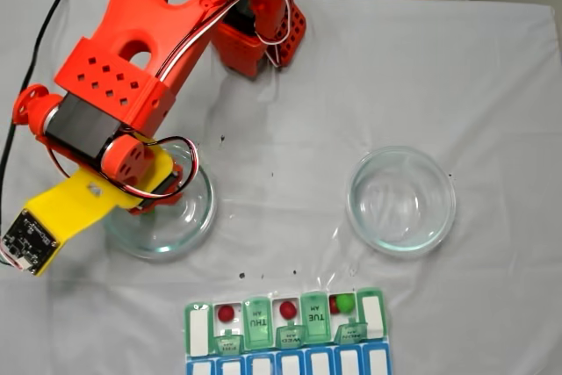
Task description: Sort medicines into box.
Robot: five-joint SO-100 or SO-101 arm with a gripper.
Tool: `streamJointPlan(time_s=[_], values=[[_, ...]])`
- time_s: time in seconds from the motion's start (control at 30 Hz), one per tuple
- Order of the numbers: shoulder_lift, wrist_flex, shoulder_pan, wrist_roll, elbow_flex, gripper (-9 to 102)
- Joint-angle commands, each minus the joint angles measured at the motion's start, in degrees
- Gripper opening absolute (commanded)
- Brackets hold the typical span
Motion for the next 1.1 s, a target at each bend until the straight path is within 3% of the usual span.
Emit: streamJointPlan(time_s=[0.0, 0.6, 1.07], values=[[3.52, -3.78, 0.09, 0.79, 2.37, 19], [5.19, -13.97, -1.85, 4.04, 11.95, 19], [3.87, -16.08, -0.18, 2.46, 12.22, 19]])
